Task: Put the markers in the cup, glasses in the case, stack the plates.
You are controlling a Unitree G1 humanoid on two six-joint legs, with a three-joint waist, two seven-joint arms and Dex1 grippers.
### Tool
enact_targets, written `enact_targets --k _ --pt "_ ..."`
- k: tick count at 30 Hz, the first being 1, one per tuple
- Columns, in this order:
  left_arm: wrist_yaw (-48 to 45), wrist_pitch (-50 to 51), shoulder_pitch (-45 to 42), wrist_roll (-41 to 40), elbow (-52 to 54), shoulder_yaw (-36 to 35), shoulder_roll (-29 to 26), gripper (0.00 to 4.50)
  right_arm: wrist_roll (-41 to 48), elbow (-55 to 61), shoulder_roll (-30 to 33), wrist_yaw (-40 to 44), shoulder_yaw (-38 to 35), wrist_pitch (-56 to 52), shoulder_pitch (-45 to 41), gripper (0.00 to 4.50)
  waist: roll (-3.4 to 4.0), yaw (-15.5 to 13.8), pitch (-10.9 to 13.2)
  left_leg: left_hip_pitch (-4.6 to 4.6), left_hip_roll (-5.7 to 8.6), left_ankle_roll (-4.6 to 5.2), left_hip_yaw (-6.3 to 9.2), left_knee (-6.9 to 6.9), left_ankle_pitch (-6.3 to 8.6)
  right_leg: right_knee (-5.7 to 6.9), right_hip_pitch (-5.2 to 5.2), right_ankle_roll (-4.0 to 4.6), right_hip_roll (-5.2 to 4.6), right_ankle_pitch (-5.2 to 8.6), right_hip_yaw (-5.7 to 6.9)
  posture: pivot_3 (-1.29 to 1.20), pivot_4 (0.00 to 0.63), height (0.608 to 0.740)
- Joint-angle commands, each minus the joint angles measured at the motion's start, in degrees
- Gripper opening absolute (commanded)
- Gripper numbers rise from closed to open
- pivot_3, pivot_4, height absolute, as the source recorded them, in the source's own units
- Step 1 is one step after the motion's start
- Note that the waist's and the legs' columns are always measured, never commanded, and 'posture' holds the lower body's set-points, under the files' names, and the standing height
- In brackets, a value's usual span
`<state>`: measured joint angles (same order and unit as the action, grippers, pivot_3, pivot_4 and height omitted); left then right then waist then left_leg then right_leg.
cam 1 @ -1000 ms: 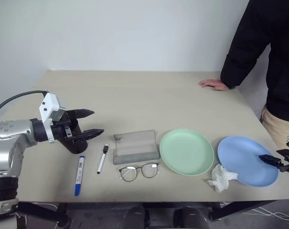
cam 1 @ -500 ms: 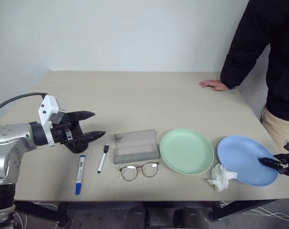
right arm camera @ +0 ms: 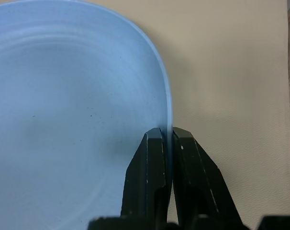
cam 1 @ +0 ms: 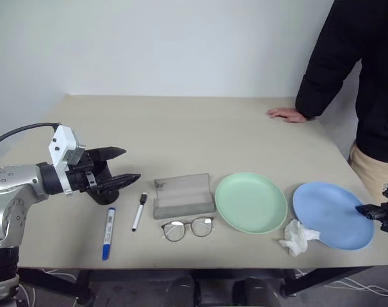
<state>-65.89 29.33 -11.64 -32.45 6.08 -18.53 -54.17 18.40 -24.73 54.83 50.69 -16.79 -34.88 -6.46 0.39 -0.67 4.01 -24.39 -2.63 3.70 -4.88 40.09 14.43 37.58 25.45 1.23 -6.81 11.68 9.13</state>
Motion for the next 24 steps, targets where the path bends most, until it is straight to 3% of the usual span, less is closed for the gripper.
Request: enact_targets --k 1,12,16,24 --pt "0.5 -0.2 -1.3 -0.4 0.9 -1.3 -1.1 4.50 -0.9 -1.8 0.7 -1.4 -1.2 0.8 -1.5 0.03 0.01 0.0 0.0 0.00 0.00 0.00 0.01 0.00 0.00 -0.02 -0.02 0.00 0.00 0.00 0.01 0.00 0.000 0.697" --pt "1.0 -0.7 -1.9 -0.1 0.6 -0.7 -0.9 4.50 -0.5 -3.9 0.5 -1.1 -0.8 0.9 -6.2 0.03 0.25 0.0 0.0 -0.14 -0.02 0.00 -0.07 0.00 0.00 -0.33 0.03 -0.13 -0.04 -0.08 0.01 0.00 0.000 0.697" --pt "1.0 -0.7 -2.0 -0.1 0.5 -0.7 -1.0 4.50 -0.8 -4.7 0.7 -0.9 -0.5 1.0 -8.0 0.03 0.35 0.1 0.0 -0.18 -0.12 0.00 -0.09 -0.05 0.00 -0.76 0.01 -0.62 -0.02 -0.40 0.11 0.00 0.000 0.697" --pt "1.3 -1.3 -2.0 0.5 0.0 -0.3 -0.5 4.50 3.5 -10.4 0.7 -3.2 -5.9 -1.9 -18.5 0.03 0.45 0.5 0.0 -0.16 -0.12 0.18 -0.49 -0.06 0.10 -0.85 0.10 -0.74 -0.07 -0.48 -0.10 0.00 0.000 0.697"
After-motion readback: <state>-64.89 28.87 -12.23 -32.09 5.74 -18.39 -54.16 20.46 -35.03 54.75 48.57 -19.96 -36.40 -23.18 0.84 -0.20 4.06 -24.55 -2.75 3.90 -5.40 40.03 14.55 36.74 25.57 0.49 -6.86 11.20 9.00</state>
